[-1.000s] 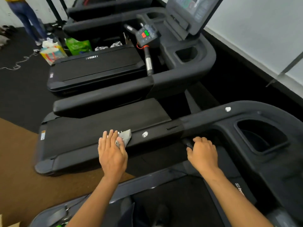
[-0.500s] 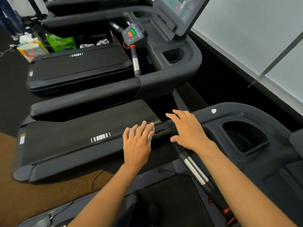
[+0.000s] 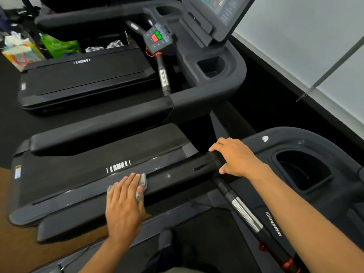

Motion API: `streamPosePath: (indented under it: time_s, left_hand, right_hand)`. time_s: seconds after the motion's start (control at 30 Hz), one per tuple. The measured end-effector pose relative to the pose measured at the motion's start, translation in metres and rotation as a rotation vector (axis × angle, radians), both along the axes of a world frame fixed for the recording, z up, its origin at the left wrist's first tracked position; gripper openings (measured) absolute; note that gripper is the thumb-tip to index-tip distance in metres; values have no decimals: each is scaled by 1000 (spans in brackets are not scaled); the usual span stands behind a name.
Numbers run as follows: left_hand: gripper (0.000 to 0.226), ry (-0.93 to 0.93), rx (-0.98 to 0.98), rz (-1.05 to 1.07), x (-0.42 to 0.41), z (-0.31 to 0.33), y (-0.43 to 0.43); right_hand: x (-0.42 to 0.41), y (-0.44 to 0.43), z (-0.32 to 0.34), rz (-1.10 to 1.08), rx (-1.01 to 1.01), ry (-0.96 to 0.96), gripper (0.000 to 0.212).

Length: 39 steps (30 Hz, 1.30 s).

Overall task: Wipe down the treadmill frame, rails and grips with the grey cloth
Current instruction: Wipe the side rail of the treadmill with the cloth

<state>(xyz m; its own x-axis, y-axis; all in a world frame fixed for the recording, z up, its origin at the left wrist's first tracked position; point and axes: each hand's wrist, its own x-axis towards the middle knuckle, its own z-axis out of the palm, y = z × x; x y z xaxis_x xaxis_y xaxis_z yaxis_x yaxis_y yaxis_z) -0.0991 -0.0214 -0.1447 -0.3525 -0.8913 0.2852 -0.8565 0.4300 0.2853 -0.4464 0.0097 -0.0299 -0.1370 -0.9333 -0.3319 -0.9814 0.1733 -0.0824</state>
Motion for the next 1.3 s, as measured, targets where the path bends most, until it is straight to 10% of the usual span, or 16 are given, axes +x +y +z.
streamPosePath:
  time_s: [0.63, 1.03, 1.3]
  left_hand:
    - [40, -28, 34, -222, -157, 18, 1]
    - [42, 8, 49, 296, 67, 4, -9]
    - [49, 324, 75, 649, -82, 5, 19]
  right_hand:
    - [-11, -11, -2, 105, 41, -1, 87]
    - [-19, -9, 3, 193, 39, -55, 88]
    - [-26, -10, -10, 169, 7, -69, 87]
